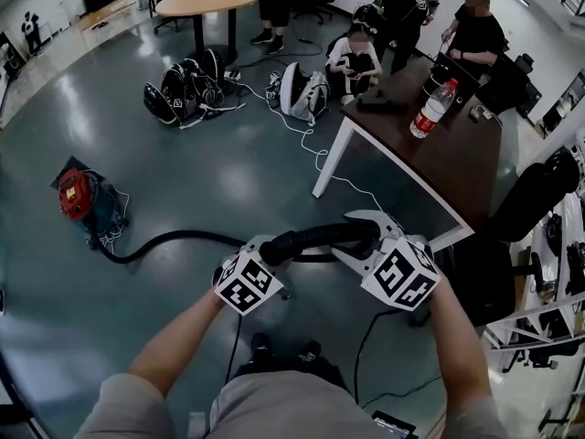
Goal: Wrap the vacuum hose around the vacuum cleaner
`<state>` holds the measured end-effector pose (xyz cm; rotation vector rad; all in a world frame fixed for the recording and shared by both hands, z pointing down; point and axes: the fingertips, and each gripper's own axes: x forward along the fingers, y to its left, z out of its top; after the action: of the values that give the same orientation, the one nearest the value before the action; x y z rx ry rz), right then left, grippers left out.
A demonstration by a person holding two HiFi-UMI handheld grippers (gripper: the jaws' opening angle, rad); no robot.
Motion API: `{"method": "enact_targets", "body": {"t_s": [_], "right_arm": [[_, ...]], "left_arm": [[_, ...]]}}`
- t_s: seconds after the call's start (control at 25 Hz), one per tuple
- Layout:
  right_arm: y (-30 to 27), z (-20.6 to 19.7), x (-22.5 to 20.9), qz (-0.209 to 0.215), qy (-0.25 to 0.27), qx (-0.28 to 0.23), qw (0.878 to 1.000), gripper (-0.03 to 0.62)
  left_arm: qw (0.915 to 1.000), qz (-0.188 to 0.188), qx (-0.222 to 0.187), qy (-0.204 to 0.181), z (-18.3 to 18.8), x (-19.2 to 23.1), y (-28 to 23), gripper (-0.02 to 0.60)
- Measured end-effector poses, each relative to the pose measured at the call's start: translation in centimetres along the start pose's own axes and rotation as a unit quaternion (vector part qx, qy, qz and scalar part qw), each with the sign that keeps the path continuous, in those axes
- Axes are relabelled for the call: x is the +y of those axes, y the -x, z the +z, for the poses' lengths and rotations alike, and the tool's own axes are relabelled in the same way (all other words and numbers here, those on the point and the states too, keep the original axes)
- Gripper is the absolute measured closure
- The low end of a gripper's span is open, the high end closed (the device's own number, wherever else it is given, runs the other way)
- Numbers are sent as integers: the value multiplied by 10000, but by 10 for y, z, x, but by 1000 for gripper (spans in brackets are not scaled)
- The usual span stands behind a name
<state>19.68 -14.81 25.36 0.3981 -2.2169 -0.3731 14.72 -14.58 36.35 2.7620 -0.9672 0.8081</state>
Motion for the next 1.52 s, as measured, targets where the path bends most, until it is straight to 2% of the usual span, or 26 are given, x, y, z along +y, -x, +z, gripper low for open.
{"method": "enact_targets", "body": {"t_s": [0.16, 0.28, 0.48, 0.68, 0.8, 1.0, 1.04, 1.16, 1.24, 1.48, 1.52], "right_arm": [[8, -4, -7, -387, -973, -412, 9936, 385], [-3, -16, 2, -394, -1531, -575, 9858, 384], [-41, -37, 45, 309, -2229, -773, 9713, 385], [-82, -52, 88, 1088, -2573, -813, 9567, 385], [-104, -59, 100, 1370, -2342, -764, 9594, 384], [-147, -64, 106, 1630, -1406, -644, 9744, 381], [-158, -64, 110, 1731, -1233, -615, 9752, 341], [-186, -66, 132, 2071, -634, -506, 9750, 315], [-203, -70, 145, 2151, -355, -435, 9750, 315], [-221, -85, 169, 2324, -48, -593, 9708, 316], [-222, -86, 169, 2302, 43, -628, 9711, 341]], "left_arm": [[9994, 317, 74, 130, -7, 26, 4, 520], [9975, 611, 95, 332, -6, 46, 8, 520], [9904, 1148, -112, 763, 13, 71, 20, 520], [9763, 1667, -559, 1263, 42, 82, 41, 520], [9697, 1836, -768, 1416, 61, 84, 49, 520], [9644, 1977, -825, 1554, 78, 76, 60, 520], [9638, 1999, -815, 1566, 80, 74, 63, 520], [9606, 2085, -795, 1654, 82, 68, 74, 520], [9574, 2135, -800, 1775, 83, 66, 81, 518], [9430, 2330, -873, 2208, 74, 66, 107, 518], [9410, 2363, -874, 2260, 71, 66, 110, 518]]}}
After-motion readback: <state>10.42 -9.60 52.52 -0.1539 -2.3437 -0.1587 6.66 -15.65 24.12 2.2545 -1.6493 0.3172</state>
